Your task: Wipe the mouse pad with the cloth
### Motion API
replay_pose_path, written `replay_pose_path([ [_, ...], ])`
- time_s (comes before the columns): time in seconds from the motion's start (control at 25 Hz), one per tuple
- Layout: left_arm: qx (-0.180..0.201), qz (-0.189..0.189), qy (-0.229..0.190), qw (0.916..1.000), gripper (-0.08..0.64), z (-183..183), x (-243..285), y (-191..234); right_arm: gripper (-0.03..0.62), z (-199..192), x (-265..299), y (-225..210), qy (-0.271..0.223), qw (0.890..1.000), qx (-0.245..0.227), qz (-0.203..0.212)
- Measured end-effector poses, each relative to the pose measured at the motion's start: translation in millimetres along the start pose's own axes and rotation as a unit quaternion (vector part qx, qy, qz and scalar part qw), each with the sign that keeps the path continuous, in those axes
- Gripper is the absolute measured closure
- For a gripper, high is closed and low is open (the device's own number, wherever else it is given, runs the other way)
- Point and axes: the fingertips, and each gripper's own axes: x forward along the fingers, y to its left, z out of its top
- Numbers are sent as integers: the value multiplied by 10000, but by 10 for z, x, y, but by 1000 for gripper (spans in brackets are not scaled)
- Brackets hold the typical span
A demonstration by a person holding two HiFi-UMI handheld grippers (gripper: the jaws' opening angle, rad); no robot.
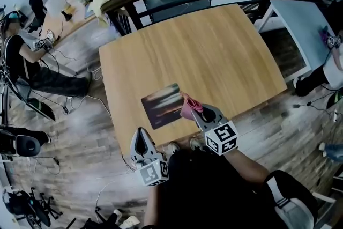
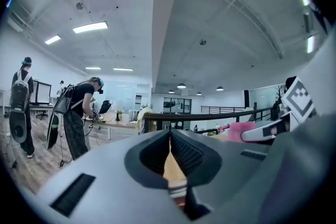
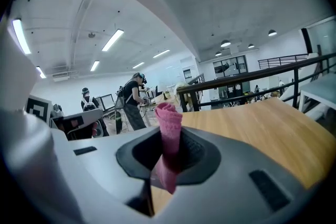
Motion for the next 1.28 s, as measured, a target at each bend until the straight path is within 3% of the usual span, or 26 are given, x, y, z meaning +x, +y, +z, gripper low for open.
replay_pose_path([
  [0.36, -172, -260, 79, 9995, 534, -23, -336, 142, 523, -159, -194, 601, 37, 9995, -301, 25],
  [1.28, -286, -739, 138, 9968, 534, -156, -304, 285, 525, -185, -95, 904, -119, 9987, -400, -303],
])
